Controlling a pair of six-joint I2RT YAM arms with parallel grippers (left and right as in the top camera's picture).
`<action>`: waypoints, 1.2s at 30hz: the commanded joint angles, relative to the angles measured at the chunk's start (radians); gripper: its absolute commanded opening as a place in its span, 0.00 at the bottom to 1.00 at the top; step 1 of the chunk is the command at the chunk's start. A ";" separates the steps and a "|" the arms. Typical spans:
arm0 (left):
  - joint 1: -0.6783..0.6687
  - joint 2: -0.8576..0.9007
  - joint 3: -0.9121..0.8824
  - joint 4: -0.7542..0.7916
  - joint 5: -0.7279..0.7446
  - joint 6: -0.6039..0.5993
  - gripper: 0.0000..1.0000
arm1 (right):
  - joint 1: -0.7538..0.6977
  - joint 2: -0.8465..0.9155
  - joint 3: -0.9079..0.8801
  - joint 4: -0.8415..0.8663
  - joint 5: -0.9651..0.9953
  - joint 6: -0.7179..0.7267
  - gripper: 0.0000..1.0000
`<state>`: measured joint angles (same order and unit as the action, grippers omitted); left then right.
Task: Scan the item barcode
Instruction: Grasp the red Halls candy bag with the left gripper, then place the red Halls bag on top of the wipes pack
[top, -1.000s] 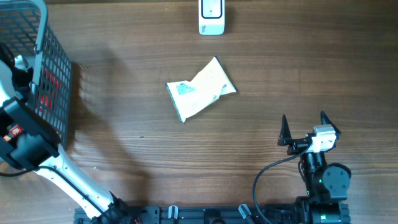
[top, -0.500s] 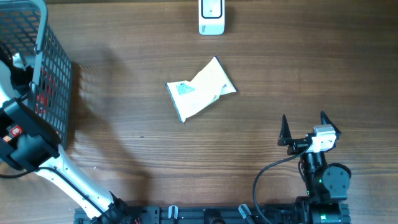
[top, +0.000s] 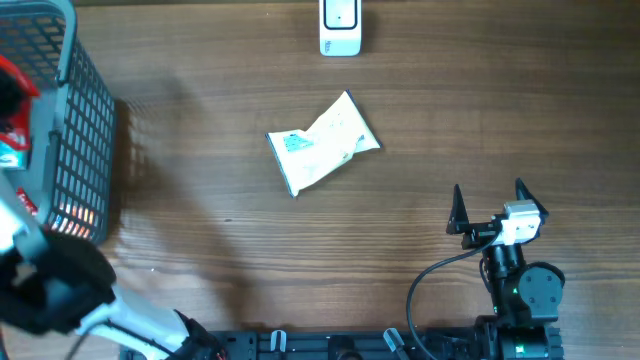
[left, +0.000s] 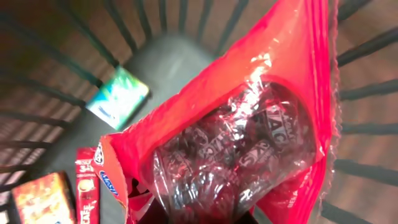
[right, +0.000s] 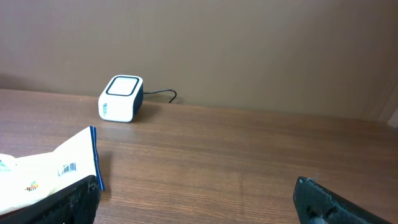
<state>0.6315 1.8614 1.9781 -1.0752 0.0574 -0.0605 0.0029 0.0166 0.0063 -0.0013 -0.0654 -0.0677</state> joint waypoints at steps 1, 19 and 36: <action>0.002 -0.129 0.025 0.007 0.153 -0.150 0.04 | -0.006 -0.003 -0.001 0.002 0.017 0.016 1.00; -0.451 -0.162 -0.038 -0.111 0.524 -0.208 0.04 | -0.006 -0.003 -0.001 0.002 0.017 0.016 1.00; -0.909 0.122 -0.320 0.014 0.217 -0.217 0.08 | -0.006 -0.003 -0.001 0.002 0.017 0.016 1.00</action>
<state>-0.2497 1.9457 1.6650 -1.0782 0.3374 -0.2691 0.0029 0.0166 0.0063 -0.0013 -0.0654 -0.0677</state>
